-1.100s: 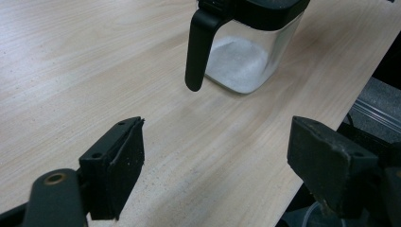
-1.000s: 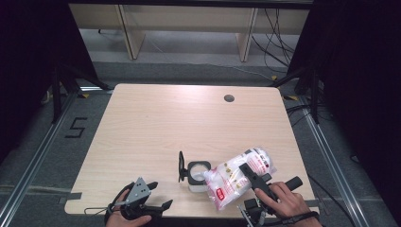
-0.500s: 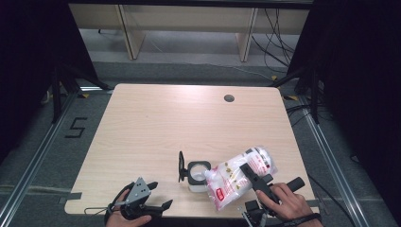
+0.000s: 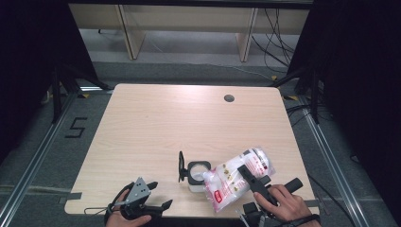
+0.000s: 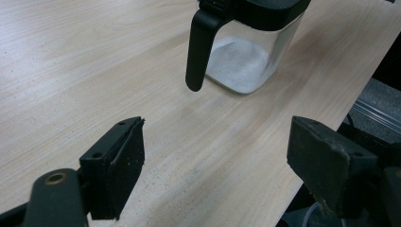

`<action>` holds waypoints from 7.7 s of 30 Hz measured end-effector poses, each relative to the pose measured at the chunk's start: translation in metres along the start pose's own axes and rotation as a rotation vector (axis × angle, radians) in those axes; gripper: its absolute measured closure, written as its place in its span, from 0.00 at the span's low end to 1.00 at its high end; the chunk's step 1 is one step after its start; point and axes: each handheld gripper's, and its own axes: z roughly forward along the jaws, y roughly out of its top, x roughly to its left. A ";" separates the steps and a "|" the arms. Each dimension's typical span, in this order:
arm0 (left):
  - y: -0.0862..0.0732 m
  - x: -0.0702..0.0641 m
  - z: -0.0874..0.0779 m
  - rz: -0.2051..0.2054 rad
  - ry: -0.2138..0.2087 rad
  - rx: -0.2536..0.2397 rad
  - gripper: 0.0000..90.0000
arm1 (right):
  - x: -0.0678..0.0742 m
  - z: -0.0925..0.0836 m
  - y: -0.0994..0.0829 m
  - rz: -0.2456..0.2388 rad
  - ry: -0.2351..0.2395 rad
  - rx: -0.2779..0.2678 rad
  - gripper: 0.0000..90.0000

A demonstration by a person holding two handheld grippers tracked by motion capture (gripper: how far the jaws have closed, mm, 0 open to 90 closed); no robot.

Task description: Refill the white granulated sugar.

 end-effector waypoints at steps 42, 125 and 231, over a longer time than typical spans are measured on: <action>0.000 0.000 0.000 -0.022 0.002 0.000 0.21 | -0.001 -0.003 -0.003 0.001 0.001 0.029 0.61; 0.000 0.002 -0.001 0.003 0.005 -0.001 0.21 | -0.005 -0.004 0.000 -0.015 0.008 0.007 0.61; 0.001 0.002 -0.002 -0.002 -0.001 -0.010 0.22 | -0.007 -0.005 -0.002 0.008 0.015 -0.003 0.62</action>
